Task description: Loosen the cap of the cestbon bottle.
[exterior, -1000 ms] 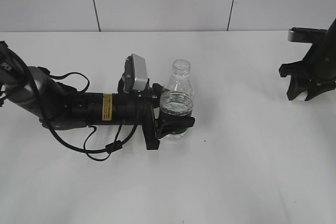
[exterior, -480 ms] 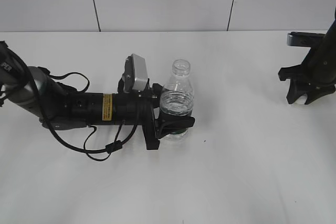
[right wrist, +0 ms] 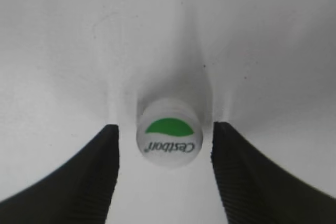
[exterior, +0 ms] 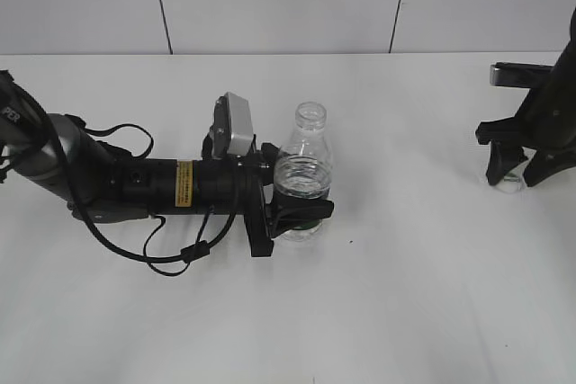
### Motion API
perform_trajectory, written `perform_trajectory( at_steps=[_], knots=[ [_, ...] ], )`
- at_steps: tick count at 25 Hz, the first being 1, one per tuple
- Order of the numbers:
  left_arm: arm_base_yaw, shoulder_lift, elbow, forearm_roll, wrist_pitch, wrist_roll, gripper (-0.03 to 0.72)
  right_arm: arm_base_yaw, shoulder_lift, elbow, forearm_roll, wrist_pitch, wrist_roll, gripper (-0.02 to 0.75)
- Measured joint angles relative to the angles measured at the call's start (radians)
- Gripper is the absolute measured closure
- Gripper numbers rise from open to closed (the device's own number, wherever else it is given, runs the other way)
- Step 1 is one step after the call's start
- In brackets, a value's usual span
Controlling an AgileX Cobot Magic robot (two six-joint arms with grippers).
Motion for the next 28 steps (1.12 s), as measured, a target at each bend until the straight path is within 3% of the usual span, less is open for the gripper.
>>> perform_trajectory(
  at_steps=[5, 21, 28],
  knots=[
    [0.0, 0.0, 0.0, 0.0, 0.0, 0.0, 0.286, 0.0, 0.0, -0.032, 0.001, 0.047, 0.001, 0.231],
    [0.0, 0.0, 0.0, -0.01, 0.0, 0.0, 0.285, 0.0, -0.042, -0.23, 0.026, 0.278, 0.001, 0.22],
    [0.0, 0.0, 0.0, -0.033, -0.023, 0.0, 0.12, 0.0, -0.043, -0.261, 0.034, 0.287, 0.002, 0.22]
  ],
)
